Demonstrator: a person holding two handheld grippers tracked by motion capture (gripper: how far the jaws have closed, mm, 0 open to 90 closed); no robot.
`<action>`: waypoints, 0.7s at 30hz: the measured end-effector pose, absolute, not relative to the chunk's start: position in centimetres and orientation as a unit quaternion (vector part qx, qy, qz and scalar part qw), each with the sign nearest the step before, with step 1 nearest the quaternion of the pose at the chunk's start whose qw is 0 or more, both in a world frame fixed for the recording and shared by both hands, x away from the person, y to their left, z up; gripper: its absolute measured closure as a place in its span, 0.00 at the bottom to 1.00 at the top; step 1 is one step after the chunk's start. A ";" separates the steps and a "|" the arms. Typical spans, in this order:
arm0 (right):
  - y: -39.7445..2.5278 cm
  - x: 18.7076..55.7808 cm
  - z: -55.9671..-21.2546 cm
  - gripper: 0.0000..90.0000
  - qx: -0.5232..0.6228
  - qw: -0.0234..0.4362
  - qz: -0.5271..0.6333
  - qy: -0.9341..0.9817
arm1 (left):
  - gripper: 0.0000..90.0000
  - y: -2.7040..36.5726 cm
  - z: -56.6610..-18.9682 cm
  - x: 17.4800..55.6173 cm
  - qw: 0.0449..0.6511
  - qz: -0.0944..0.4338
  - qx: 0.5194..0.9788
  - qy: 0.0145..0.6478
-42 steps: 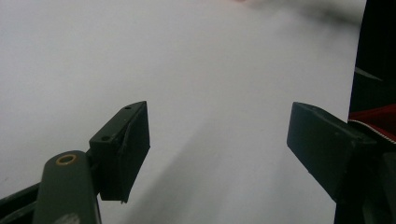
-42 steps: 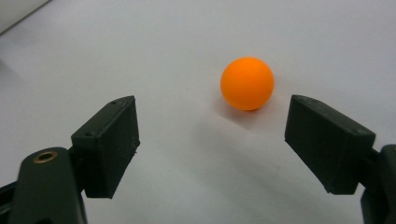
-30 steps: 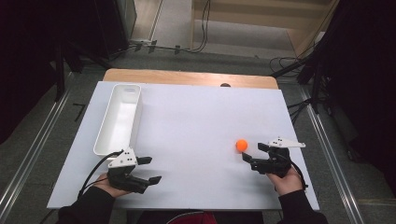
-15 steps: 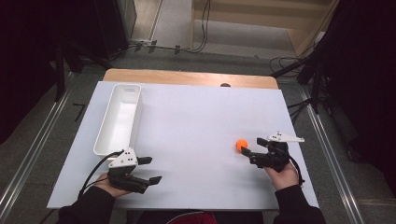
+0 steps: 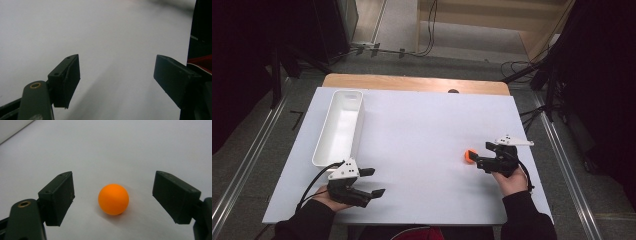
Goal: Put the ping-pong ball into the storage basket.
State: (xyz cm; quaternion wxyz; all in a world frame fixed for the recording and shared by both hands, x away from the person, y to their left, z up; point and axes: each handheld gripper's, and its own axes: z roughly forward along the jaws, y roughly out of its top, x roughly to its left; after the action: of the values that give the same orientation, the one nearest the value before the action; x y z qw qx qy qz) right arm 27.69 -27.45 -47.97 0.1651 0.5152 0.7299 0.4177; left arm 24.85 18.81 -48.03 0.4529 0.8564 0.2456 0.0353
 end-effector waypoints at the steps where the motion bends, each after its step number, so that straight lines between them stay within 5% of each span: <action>1: -27.4 27.8 -48.0 0.18 0.516 0.165 0.417 0.730 | 0.24 18.8 -48.0 24.8 0.453 0.035 0.856 0.246; 7: -27.1 28.2 -47.8 0.18 0.516 0.166 0.421 0.727 | 0.24 18.8 -48.0 24.9 0.453 0.035 0.856 0.247; 12: -26.8 28.7 -47.9 0.01 0.508 0.166 0.417 0.736 | 0.24 18.8 -48.1 24.9 0.453 0.034 0.856 0.247; 21: -26.7 29.1 -47.6 0.00 0.505 0.176 0.428 0.728 | 0.24 18.8 -48.1 24.9 0.453 0.033 0.856 0.248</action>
State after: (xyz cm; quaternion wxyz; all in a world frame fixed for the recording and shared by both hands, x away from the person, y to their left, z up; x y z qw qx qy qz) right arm 29.06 -26.67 -47.61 0.1764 0.5050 0.7285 0.4280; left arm 24.87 18.79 -48.07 0.4526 0.8559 0.2478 0.0333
